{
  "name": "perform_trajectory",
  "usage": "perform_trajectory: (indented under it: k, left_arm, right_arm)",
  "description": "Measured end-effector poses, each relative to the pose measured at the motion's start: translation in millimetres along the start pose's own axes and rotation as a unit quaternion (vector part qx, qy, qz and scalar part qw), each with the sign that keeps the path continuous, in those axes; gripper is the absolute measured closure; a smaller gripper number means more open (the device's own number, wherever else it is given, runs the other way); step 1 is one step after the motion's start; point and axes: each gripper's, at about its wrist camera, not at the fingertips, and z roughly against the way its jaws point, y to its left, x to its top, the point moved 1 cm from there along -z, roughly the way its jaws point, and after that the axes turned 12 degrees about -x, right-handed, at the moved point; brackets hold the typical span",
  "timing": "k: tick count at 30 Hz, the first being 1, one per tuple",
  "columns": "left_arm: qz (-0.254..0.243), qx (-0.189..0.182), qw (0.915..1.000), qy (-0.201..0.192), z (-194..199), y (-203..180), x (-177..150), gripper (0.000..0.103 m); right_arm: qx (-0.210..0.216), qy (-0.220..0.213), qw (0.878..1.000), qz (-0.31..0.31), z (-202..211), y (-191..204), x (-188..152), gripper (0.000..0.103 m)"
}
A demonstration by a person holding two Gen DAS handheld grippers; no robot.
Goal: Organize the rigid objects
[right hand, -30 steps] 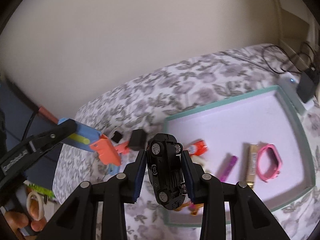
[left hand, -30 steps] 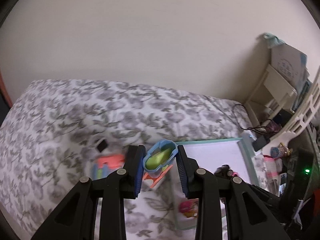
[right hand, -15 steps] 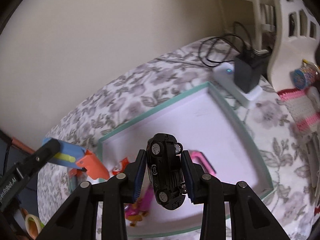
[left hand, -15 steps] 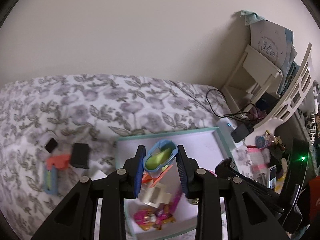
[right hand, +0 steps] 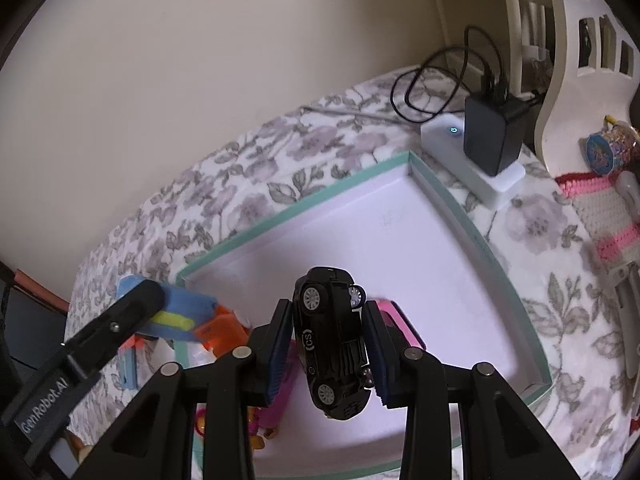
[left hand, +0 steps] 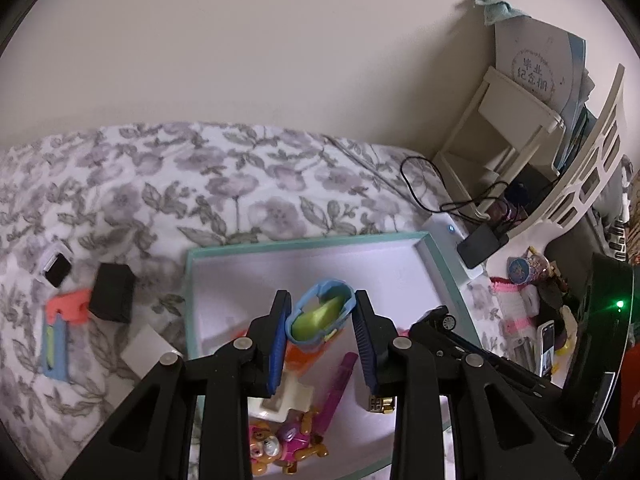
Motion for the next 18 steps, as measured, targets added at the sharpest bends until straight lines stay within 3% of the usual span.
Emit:
perform_trajectory:
  k: [18]
  left_arm:
    - [0.015, 0.033, 0.9976, 0.059, -32, 19, -22, 0.071]
  right_arm:
    - [-0.019, 0.042, 0.999, -0.018, -31, -13, -10, 0.065]
